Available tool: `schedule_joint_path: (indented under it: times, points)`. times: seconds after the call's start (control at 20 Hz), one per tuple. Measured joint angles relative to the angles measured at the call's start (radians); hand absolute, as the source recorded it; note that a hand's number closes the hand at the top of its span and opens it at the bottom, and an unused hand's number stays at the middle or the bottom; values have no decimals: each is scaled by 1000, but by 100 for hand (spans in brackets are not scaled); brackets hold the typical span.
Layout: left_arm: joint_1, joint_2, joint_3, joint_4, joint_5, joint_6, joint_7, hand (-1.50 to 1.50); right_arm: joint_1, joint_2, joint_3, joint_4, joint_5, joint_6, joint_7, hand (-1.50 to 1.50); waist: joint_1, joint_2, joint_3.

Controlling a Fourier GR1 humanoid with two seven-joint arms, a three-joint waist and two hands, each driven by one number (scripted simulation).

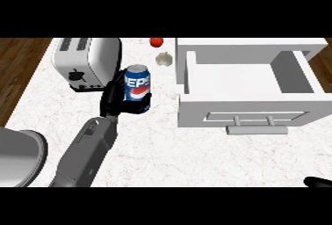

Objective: Pick up the can, place it into the drawer and close the drawer

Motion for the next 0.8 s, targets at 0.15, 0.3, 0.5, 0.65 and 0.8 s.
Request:
schedule_joint_path:
  times: [0.15,0.3,0.5,0.65,0.8]
  points:
    - [-39,-13,-24,-66,-21,26,83,150,-17,-8,-2,4,6,-6,13,-150,3,-1,0]
    - [-91,-21,-31,-125,-28,53,174,150,-5,0,0,-2,12,-6,5,-150,3,-1,0]
    - [-162,-33,-42,-214,-35,88,307,150,0,-1,-8,-14,0,-4,18,-150,2,-1,0]
    - [-232,-42,-50,-272,-47,137,409,150,-11,-14,-23,4,-5,0,15,-150,3,-2,0]
    - [-308,-41,-57,-287,-68,169,490,150,-4,-5,-10,-3,9,0,14,-150,0,-1,0]
